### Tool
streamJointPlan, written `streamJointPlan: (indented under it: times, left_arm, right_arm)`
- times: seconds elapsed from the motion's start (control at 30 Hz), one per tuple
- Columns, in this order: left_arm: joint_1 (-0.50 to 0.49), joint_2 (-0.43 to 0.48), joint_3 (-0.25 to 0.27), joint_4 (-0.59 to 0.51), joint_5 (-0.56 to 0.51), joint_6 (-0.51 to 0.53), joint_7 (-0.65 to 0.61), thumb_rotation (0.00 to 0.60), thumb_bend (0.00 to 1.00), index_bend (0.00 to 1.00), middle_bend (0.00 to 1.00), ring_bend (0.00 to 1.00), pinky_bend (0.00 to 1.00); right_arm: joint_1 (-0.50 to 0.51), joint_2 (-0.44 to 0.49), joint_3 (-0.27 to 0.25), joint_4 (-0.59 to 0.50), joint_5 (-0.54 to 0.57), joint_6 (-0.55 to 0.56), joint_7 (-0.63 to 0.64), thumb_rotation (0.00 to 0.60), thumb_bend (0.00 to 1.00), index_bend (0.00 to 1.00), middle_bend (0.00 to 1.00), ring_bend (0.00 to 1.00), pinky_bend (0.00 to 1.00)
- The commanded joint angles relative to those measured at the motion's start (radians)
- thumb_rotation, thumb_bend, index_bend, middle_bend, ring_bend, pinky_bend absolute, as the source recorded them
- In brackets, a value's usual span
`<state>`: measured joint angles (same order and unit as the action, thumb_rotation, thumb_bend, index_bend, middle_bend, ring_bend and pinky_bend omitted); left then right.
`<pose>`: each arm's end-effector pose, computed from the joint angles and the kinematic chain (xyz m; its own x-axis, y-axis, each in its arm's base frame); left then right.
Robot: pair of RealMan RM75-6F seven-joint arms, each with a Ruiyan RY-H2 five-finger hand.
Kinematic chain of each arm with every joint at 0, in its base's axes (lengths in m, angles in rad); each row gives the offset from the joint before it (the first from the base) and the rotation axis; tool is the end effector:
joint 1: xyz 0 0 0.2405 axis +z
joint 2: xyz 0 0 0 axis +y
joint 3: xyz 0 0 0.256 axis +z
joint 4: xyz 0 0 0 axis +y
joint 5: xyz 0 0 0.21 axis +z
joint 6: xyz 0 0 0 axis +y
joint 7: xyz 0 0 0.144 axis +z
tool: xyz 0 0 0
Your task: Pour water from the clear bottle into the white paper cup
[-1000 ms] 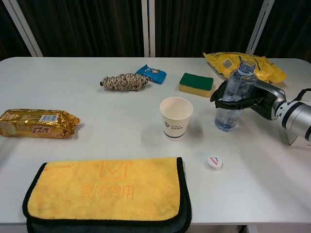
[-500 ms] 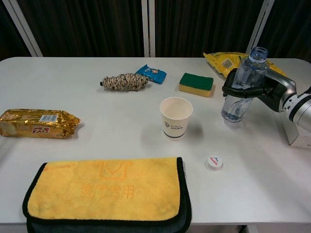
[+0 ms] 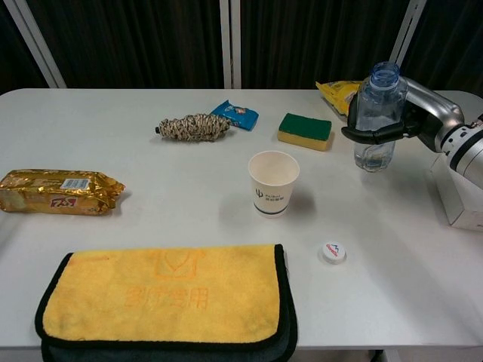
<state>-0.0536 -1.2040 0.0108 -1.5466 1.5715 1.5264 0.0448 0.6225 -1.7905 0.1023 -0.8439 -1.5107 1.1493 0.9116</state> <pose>-0.3139 0.1586 0.1308 0.4239 0.0324 0.9051 0.9051 -0.0520 -0.4221 -0.2295 -0.3499 -0.0324 -0.2924 -0.3383 0.8944 -0.8986 -0.2229 -0.3781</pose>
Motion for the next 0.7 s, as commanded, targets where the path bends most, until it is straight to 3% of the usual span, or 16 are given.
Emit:
streamJointPlan:
  times: [0.03, 0.27, 0.7]
  left_arm:
    - [0.000, 0.001, 0.000, 0.000, 0.001, 0.001, -0.001, 0.600, 0.04, 0.16, 0.11, 0.05, 0.19]
    - [0.001, 0.003, 0.000, -0.002, 0.003, 0.002, -0.002, 0.600, 0.04, 0.16, 0.11, 0.05, 0.19]
    - [-0.001, 0.006, -0.003, -0.005, 0.004, 0.001, 0.001, 0.600, 0.04, 0.16, 0.11, 0.05, 0.19]
  right_arm:
    - [0.018, 0.006, 0.022, -0.031, 0.012, 0.003, -0.212, 0.600, 0.33, 0.92, 0.68, 0.53, 0.56]
    - [0.034, -0.040, 0.041, 0.010, 0.021, 0.023, -0.495, 0.600, 0.33, 0.92, 0.68, 0.53, 0.56]
    - [0.073, -0.069, 0.062, 0.008, 0.045, -0.016, -0.731, 0.600, 0.33, 0.92, 0.68, 0.53, 0.56]
